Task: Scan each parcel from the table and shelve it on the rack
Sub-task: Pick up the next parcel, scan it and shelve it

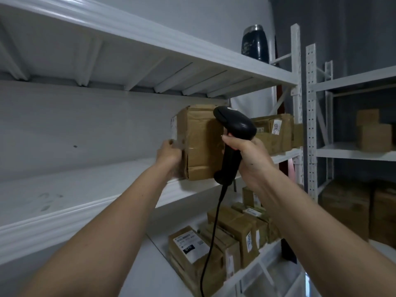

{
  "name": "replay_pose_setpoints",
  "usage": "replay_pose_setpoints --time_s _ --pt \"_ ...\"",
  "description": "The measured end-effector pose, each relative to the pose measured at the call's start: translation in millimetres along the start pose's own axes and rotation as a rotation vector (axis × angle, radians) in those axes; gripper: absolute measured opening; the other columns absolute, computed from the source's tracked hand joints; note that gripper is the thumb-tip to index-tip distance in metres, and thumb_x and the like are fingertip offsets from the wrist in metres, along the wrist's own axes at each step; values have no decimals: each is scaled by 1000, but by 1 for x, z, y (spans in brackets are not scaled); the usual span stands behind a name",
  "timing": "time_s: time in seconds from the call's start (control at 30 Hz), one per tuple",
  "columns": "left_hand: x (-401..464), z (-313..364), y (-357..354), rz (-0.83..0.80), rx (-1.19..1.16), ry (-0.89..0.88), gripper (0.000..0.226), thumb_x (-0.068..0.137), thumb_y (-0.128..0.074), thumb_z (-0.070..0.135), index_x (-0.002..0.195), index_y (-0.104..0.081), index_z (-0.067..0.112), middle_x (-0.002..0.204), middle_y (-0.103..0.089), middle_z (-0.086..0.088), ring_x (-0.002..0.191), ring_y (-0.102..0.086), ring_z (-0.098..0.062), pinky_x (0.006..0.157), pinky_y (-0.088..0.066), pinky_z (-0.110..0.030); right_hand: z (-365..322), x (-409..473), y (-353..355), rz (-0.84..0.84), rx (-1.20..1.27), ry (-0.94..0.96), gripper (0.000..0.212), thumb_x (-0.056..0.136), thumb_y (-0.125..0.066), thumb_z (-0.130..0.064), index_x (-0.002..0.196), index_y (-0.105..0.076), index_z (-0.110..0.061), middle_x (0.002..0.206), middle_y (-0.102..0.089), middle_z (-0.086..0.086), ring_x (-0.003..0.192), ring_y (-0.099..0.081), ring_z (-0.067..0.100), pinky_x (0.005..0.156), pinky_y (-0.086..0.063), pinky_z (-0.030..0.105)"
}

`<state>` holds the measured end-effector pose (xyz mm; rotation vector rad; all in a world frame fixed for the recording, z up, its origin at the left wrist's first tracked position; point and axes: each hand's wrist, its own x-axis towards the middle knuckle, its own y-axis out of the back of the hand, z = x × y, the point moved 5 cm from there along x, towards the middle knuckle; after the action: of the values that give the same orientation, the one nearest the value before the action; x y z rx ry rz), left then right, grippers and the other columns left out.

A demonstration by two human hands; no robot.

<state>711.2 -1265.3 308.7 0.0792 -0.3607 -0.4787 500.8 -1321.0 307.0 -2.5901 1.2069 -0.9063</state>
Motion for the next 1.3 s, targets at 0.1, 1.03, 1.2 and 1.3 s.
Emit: replay_pose_setpoints --time_s 0.1,1.03,1.2,1.3 --pt "-15 7 -5 -310 -300 15 22 85 -58 39 99 -61 22 87 -65 -5 76 -63 -23 66 -56 -38 9 10 6 -1 12 -31 36 83 -68 -12 118 -60 -12 115 -64 4 112 -56 23 102 -40 48" --pt "-10 0 -38 -257 537 -259 55 90 -57 4 140 -48 24 140 -50 -8 124 -51 -23 95 -44 -27 62 8 11 23 17 -172 20 79 -72 -10 98 -66 -14 94 -68 7 98 -65 25 93 -50 44" --pt "-30 1 -12 -87 481 -337 38 84 -47 -6 68 -63 25 85 -69 -2 85 -66 -25 74 -56 -35 65 -6 -2 -33 12 -188 18 80 -70 -7 98 -66 -11 99 -72 10 93 -70 23 84 -55 37" --pt "-54 0 3 -68 623 -473 32 80 -47 -3 65 -61 22 76 -65 0 84 -63 -26 77 -54 -38 68 -17 -17 -78 14 -207 14 81 -69 -5 93 -66 -10 87 -72 7 85 -70 20 83 -54 36"
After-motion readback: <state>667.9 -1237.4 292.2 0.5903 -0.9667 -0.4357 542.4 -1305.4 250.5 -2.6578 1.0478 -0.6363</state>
